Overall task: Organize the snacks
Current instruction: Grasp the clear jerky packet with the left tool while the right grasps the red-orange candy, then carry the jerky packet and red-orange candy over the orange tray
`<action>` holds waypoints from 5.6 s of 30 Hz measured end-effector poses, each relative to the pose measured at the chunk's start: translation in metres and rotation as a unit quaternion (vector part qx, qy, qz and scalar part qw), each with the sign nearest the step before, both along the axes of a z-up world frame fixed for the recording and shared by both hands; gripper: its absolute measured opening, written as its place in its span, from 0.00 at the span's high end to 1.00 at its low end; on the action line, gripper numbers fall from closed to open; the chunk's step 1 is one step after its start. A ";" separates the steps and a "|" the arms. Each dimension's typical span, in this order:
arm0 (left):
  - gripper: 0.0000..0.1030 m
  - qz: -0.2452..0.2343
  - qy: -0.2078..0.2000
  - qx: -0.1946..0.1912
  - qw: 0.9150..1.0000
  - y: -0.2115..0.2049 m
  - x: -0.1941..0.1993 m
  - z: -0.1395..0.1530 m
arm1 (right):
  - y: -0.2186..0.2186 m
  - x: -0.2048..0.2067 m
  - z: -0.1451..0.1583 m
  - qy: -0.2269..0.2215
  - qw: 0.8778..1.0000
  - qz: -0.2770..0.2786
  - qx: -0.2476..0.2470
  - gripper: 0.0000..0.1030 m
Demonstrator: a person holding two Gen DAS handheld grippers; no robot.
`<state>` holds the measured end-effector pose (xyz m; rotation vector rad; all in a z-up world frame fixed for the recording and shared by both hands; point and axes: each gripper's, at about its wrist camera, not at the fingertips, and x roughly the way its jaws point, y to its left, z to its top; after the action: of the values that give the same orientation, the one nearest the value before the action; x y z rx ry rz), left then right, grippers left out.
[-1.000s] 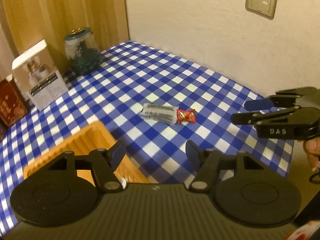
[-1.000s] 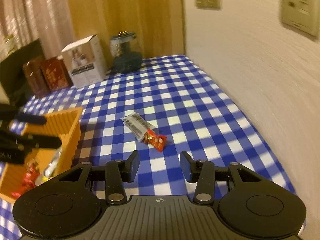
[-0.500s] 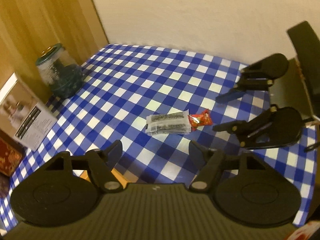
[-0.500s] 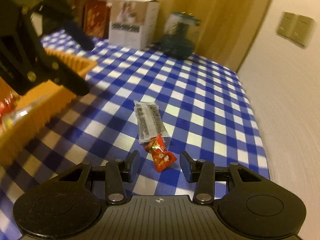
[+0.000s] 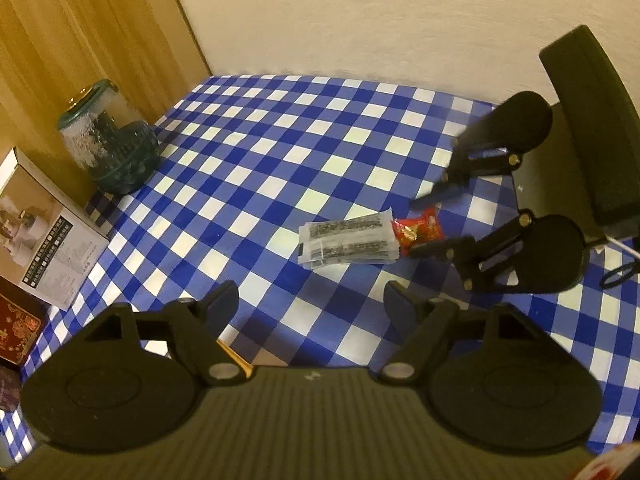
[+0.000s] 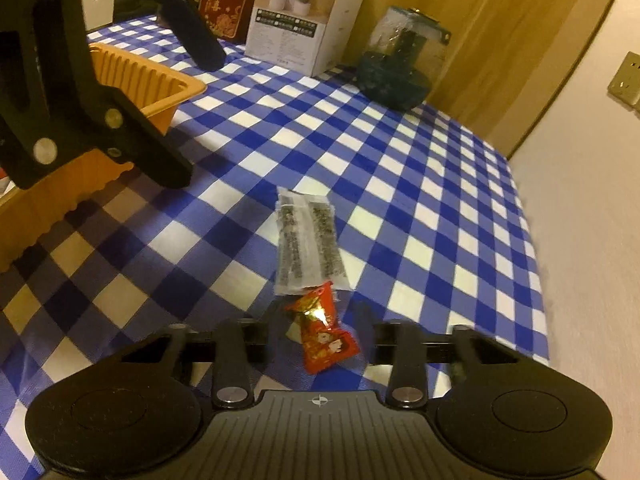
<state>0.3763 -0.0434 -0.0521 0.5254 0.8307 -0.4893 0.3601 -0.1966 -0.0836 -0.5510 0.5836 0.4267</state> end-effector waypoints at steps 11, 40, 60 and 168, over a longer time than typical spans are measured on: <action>0.25 0.032 0.023 -0.033 0.999 -0.011 0.010 -0.001 | -0.024 -0.018 0.017 0.011 0.991 -0.088 0.103 0.84; 0.23 0.012 0.126 -0.010 0.992 -0.065 0.097 -0.061 | -0.091 -0.050 0.029 0.047 0.899 -0.280 0.332 0.84; 0.27 0.018 0.139 0.005 0.990 -0.063 0.105 -0.069 | -0.090 -0.049 0.027 0.047 0.899 -0.284 0.331 0.84; 0.29 0.259 -0.004 -0.121 0.958 0.168 -0.208 0.050 | 0.141 -0.170 0.091 0.068 0.951 -0.110 0.282 0.84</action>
<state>0.1687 0.1243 -0.0019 0.0710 0.8490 -0.0999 0.1901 -0.0552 0.0072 0.0939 0.6142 0.3978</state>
